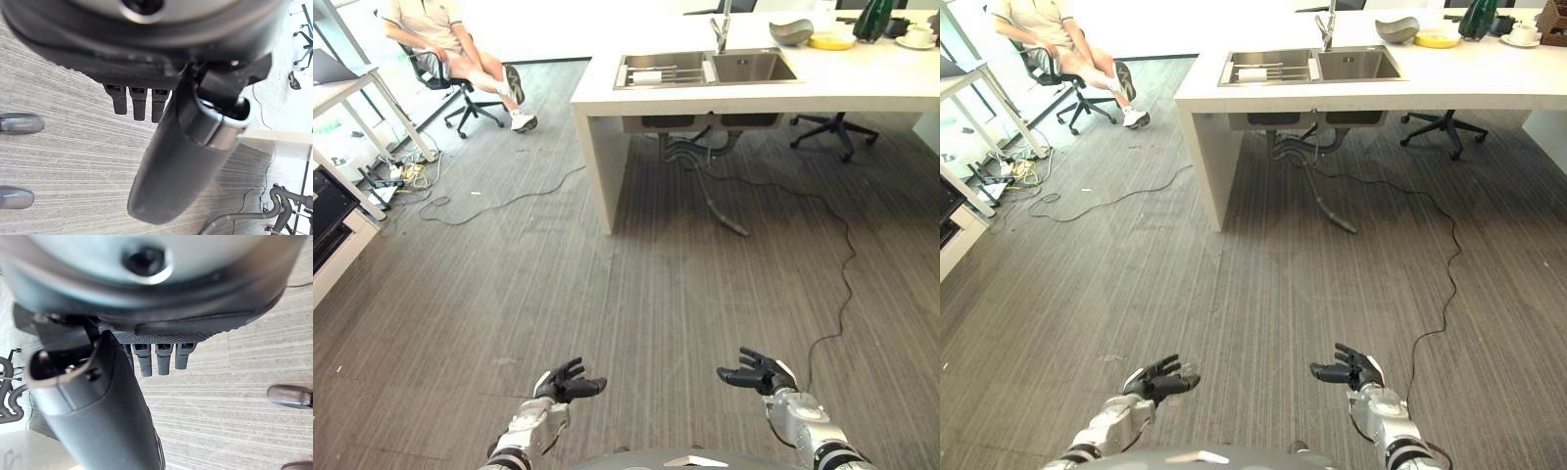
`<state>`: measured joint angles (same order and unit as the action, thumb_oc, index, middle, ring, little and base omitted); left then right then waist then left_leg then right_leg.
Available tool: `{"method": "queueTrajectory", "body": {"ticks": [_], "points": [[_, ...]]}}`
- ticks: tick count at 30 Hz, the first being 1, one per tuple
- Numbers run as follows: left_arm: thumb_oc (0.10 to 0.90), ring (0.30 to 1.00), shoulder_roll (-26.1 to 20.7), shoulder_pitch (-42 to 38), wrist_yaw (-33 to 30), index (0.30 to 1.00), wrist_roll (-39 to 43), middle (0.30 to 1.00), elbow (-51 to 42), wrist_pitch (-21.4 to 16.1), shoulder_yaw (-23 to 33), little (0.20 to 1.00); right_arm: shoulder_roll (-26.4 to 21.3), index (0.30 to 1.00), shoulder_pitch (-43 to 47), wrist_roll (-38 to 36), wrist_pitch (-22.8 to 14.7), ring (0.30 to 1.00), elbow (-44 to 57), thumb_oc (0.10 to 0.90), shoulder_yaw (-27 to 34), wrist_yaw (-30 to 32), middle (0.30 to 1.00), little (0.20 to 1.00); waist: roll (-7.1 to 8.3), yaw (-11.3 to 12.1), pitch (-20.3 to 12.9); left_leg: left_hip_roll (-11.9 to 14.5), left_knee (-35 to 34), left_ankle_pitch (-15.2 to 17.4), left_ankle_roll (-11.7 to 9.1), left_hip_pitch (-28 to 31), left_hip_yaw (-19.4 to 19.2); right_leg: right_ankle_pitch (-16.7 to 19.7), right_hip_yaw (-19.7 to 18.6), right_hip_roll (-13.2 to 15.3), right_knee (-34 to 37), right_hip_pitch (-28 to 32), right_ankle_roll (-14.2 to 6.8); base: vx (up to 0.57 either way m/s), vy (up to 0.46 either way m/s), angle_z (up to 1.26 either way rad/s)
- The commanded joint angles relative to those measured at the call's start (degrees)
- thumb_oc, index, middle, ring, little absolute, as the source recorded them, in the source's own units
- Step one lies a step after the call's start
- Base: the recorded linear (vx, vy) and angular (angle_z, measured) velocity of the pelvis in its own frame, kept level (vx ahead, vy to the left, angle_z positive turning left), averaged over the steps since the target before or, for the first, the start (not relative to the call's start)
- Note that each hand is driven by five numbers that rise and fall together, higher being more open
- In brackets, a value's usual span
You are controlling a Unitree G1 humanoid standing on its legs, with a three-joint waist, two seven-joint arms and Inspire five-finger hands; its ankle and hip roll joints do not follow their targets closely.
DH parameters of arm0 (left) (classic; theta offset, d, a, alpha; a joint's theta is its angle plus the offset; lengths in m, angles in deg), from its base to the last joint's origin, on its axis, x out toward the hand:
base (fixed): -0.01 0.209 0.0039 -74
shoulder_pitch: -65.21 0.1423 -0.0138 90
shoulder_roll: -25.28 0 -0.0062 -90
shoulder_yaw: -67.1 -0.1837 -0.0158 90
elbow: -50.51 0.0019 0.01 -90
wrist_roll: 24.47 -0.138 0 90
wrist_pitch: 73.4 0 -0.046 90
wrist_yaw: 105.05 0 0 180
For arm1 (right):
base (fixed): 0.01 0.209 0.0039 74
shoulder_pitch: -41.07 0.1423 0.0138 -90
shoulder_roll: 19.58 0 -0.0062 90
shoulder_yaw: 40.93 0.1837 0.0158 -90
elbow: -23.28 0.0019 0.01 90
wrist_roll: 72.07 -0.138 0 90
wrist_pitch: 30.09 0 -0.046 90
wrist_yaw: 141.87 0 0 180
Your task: Place the dishes in the dishwasher.
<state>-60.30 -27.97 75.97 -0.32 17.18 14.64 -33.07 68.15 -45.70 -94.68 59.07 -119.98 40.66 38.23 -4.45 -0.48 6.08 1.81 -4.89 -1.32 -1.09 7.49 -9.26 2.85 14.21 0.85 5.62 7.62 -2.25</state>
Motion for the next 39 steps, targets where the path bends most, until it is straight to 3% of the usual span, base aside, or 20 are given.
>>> {"method": "queueTrajectory", "body": {"ticks": [1, 5, 11, 22, 39], "points": [[0.800, 0.900, -2.8, -6.1, -1.2, 0.900, -2.0, 0.900, -2.0, -3.4, -2.2, 0.900, -2.1, 0.900, 4.6, 0.7, -3.7, 0.900, 2.4, 0.800, -2.0, 0.6, 0.900, 0.900, 2.91, 0.1, -1.1, 1.1, -0.1, 1.3, -3.5, -3.0, -1.6, -2.4, 1.1, 6.2, -0.6, -2.1, -6.1, 0.00, 0.000, 0.00], [0.800, 0.900, -3.1, -3.3, -2.1, 0.900, -4.2, 0.900, -6.9, -3.5, -2.5, 0.900, -2.6, 0.900, 3.3, 4.5, -3.0, 0.900, 4.4, 0.800, -2.8, 1.2, 0.900, 0.900, 3.35, -0.1, -0.7, 1.3, -0.1, 1.1, -3.5, -3.2, -1.9, -2.3, 0.9, 6.1, -0.6, -2.6, -5.9, -0.01, -0.008, 0.00], [0.800, 0.900, -2.8, -3.8, -4.9, 0.900, -12.7, 0.900, -0.4, -2.7, -3.3, 0.900, -2.1, 0.900, 3.7, 8.4, -1.8, 0.900, 0.3, 0.800, -3.5, 2.2, 0.900, 0.900, 3.95, -0.5, -0.7, 1.5, -0.1, 0.8, -3.5, -3.7, -2.4, -2.1, 0.4, 6.0, -0.6, -3.3, -5.8, -0.01, -0.025, -0.05], [0.800, 0.900, -1.9, -3.0, -3.4, 0.900, -11.9, 0.900, 3.7, -2.1, -2.8, 0.900, -0.9, 0.900, 2.7, 8.3, -0.4, 0.900, -3.9, 0.800, -2.8, 2.0, 0.900, 0.900, 4.18, -0.5, -0.5, 1.2, -0.1, 0.8, -3.4, -4.5, -1.9, -1.8, 0.3, 6.0, -0.6, -4.3, -5.9, 0.00, -0.002, 0.00], [0.800, 0.900, -1.9, -3.7, -4.2, 0.900, -9.4, 0.900, 1.4, -2.0, -2.6, 0.900, 0.4, 0.900, 3.9, 6.4, 0.3, 0.900, -6.6, 0.800, -2.1, 2.4, 0.900, 0.900, 5.49, 0.2, -0.6, 0.6, -0.1, 2.0, -2.7, -3.8, -1.9, -1.8, 0.4, 6.2, -0.6, -3.4, -6.1, 0.03, 0.014, 0.00]]}}
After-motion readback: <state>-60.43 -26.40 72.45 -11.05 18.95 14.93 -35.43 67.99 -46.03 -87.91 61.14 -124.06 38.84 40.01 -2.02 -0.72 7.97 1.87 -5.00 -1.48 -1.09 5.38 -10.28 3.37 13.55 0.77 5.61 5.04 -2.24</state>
